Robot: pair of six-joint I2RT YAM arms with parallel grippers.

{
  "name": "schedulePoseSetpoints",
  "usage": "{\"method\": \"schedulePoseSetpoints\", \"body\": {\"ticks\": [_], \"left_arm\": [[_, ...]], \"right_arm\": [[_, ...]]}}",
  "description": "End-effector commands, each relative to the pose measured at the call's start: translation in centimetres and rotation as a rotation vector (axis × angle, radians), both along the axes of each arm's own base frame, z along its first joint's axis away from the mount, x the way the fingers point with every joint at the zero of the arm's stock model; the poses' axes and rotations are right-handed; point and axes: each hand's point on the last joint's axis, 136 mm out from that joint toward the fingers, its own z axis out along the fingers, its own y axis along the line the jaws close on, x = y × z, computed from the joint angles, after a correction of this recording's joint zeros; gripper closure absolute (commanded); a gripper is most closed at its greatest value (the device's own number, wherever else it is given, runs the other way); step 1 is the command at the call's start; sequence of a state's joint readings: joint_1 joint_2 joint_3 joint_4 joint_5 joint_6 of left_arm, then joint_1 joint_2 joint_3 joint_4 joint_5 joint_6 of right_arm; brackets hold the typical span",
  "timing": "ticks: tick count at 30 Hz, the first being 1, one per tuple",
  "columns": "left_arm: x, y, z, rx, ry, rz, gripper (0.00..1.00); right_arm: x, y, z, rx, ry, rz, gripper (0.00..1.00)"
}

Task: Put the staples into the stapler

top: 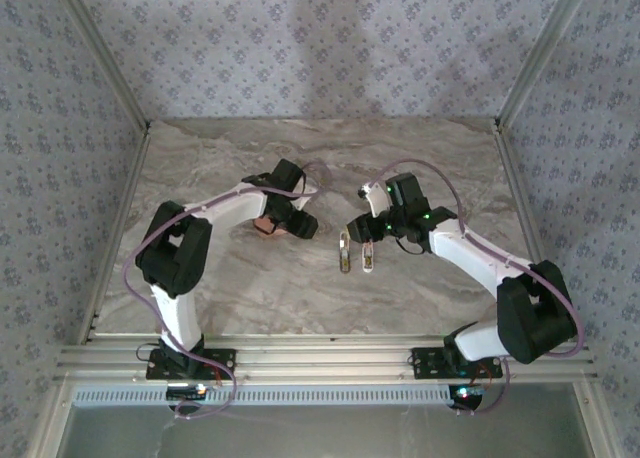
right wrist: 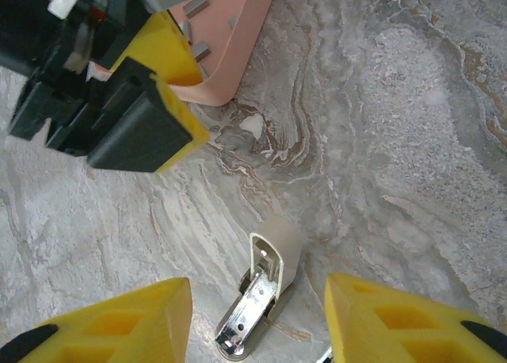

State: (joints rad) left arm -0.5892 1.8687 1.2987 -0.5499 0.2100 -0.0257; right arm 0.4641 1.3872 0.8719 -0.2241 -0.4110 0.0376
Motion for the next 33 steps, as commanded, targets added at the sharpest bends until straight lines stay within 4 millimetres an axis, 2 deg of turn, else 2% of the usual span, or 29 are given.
{"method": "schedulePoseSetpoints", "body": {"ticks": [1,8,18,29,33], "left_arm": [[-2.8,-0.4,1.8,-0.015,0.024,-0.067,0.38],[-6.1,-0.8,2.1,-0.024,0.060,-0.097,0.38],[-10.5,-1.2,1.6,-0.031,0.112,-0.112,0.39],[-13.8,-2.0,1.7,-0.071,0.137,-0.099,0.39],[-13.4,-2.1,3.3,-0.108,0.087,-0.058,0.34]], "right_arm": [[-1.1,-0.1,-0.3,-0.007,0.020,0.011,0.52],[-1.7,-0.2,-0.3,-0.012,0.019,0.016,0.52],[-2.7,0.2,-0.5,-0.015,0.013,0.039,0.52],[-2.7,0.5,0.3,0.007,0.031,0.003,0.53],[-2.7,0.9,0.9,-0.006,0.029,0.002,0.53]]}}
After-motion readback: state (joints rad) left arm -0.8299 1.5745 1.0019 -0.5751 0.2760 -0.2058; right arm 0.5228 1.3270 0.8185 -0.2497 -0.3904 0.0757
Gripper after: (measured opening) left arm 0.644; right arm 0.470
